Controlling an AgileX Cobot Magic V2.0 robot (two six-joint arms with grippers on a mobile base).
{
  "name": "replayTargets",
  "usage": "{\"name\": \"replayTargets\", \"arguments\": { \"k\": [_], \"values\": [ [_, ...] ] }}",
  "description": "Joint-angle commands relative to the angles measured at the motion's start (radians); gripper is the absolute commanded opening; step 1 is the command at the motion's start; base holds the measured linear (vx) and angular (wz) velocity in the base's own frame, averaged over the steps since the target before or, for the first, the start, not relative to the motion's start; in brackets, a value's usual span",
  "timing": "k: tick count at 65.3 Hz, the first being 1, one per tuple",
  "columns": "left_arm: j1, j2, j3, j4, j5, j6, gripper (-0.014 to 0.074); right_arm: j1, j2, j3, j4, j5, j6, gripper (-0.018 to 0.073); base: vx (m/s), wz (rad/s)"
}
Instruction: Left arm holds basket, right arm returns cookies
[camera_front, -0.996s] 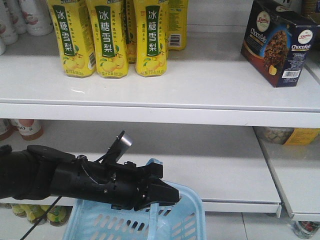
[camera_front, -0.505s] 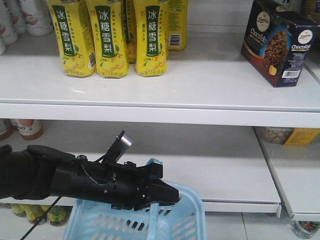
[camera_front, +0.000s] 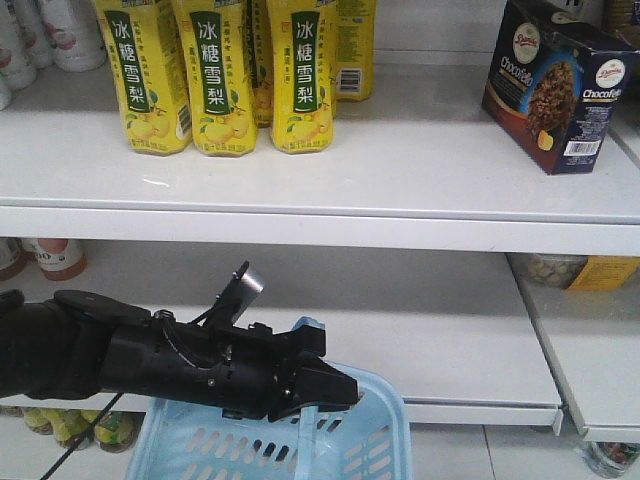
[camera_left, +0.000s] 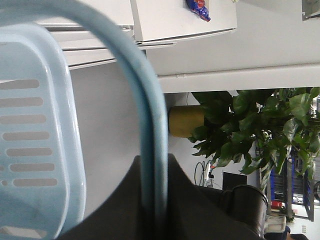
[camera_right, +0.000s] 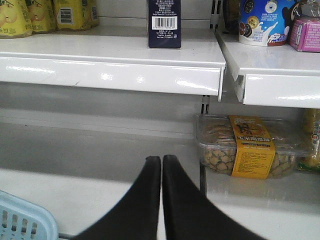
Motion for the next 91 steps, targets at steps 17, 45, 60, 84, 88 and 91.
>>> {"name": "replayTargets", "arguments": {
  "k": [17, 45, 60, 84, 88, 91],
  "values": [
    [-0.050, -0.182, -0.024, 0.054, -0.100, 0.038, -0.0006, -0.006, 0.008, -0.026, -0.007, -0.071, -0.001, -0.0008, 0.00, 0.00],
    [-0.109, -0.676, 0.240, 0.267, -0.320, 0.038, -0.0006, -0.006, 0.008, -0.026, -0.007, -0.070, -0.001, -0.0008, 0.00, 0.00],
    [-0.109, -0.961, 0.443, 0.465, -0.469, -0.019, -0.0006, -0.006, 0.008, -0.026, -0.007, -0.070, -0.001, -0.0008, 0.00, 0.00],
    [-0.104, -1.272, 0.668, 0.995, -0.819, -0.421, -0.0006, -0.006, 0.008, -0.026, -0.007, -0.068, -0.001, -0.0008, 0.00, 0.00],
    [-0.082, -1.324, 0.698, 1.077, -0.868, -0.468, -0.0006, -0.006, 0.008, -0.026, -0.007, -0.068, -0.001, -0.0008, 0.00, 0.00],
    [-0.062, -1.360, 0.718, 1.135, -0.884, -0.500, -0.0006, -0.006, 0.008, -0.026, -0.007, -0.068, -0.001, -0.0008, 0.00, 0.00]
  ]
}}
